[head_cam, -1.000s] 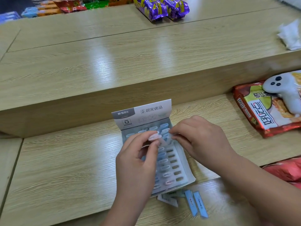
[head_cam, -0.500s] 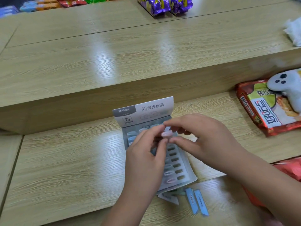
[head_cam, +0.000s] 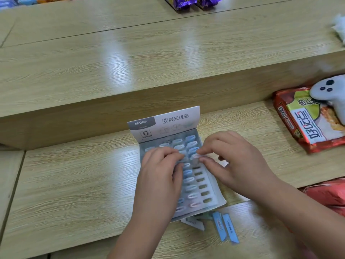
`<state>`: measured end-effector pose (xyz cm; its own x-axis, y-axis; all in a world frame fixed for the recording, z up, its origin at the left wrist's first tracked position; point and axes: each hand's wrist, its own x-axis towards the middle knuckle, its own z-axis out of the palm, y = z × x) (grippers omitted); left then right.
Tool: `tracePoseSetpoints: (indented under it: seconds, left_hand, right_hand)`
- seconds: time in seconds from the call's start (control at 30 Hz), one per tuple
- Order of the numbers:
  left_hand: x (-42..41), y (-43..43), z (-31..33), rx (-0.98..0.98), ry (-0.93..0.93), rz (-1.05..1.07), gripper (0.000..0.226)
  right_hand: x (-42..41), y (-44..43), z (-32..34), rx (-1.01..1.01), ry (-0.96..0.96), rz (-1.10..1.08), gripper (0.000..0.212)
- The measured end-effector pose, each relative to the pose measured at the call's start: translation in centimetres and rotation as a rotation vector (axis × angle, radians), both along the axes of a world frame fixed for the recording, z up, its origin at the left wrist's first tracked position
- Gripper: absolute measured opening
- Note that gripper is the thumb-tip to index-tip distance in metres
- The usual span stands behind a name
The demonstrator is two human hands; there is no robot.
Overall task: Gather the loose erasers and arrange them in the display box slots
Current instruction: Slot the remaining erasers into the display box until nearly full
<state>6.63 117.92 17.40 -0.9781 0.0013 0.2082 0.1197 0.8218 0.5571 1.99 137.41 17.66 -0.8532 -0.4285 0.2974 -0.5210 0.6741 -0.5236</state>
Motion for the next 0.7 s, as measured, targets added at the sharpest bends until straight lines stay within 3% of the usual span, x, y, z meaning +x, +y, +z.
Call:
tracePoseSetpoints:
  seconds: [0.17,0.3,0.7]
  left_hand:
    - [-0.17,0.04,-0.04,0.026,-0.002,0.016,0.016]
    - [-0.18,-0.03,-0.02,0.040,-0.002,0.019,0.016]
    - [-0.35,0.06,-0.13,0.042,-0.008,0.018,0.014]
  right_hand:
    - [0.07,-0.02,0.51,0.091,0.092,-0.034,0.013]
    - [-0.09,0.08,0.40,0.031,-0.013,-0.010,0.019]
    - [-0.07,-0.18,-0.24,-0.029,0.055,0.012,0.019]
